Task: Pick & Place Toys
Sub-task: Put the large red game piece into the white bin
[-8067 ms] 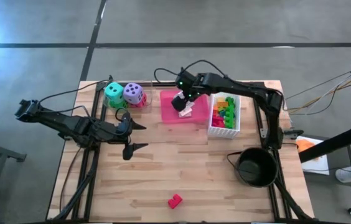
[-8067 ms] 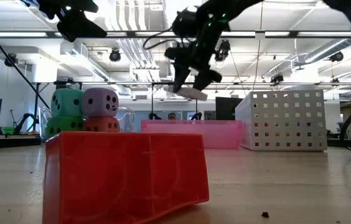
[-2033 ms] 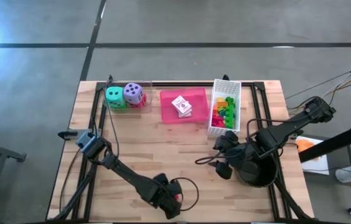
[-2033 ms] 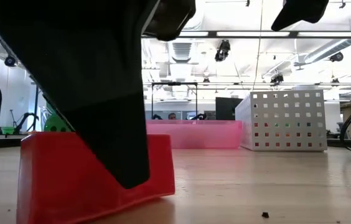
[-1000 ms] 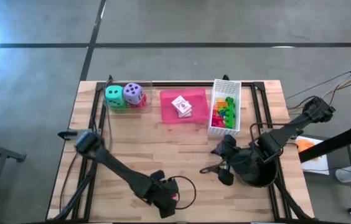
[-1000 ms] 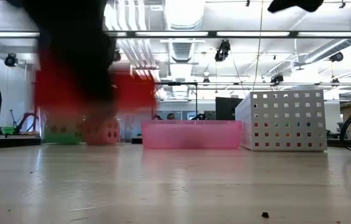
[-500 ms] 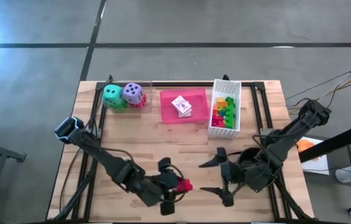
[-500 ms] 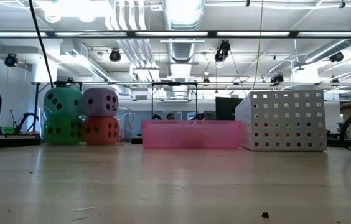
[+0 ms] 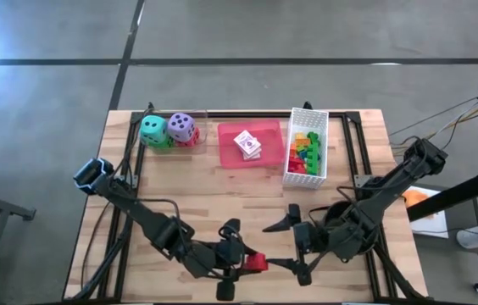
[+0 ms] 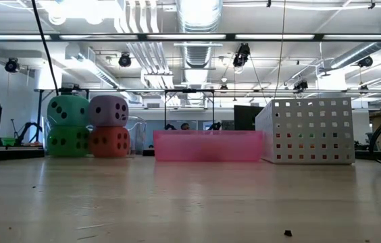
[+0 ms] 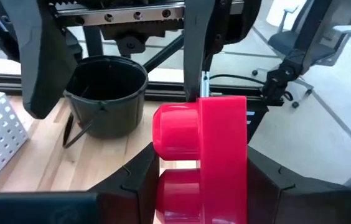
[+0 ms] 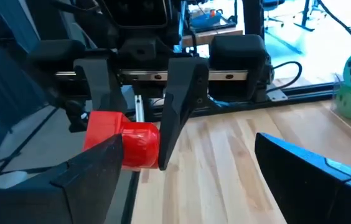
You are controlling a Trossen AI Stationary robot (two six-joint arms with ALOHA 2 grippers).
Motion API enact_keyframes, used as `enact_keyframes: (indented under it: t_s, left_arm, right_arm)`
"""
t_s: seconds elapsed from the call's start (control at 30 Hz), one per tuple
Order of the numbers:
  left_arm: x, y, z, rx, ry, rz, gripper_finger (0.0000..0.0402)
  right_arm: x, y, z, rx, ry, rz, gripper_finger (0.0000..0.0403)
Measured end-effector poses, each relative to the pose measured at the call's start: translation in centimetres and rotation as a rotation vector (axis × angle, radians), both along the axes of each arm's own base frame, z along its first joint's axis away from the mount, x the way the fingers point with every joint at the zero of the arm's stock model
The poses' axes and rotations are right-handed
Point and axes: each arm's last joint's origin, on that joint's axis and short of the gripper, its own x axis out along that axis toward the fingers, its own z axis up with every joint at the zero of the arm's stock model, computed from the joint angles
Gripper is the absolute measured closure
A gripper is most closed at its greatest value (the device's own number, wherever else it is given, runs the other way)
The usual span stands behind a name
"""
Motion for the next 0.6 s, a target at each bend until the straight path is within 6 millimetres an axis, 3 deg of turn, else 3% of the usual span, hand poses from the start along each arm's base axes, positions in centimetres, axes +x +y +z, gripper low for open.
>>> enact_keyframes:
  t_s: [0.3,0.6]
  left_arm:
    - [-0.1,0.1,-0.3,0.003,0.038,-0.035,0.0242]
    - [0.1,0.1,0.1,-0.016,0.001,-0.042,0.0242]
  right_arm:
    - [-0.9,0.5,1.4,0.044,-0.020,0.115,0.0048]
    - [0.0,1.0,1.0,-0.014,-0.022,0.030,0.0048]
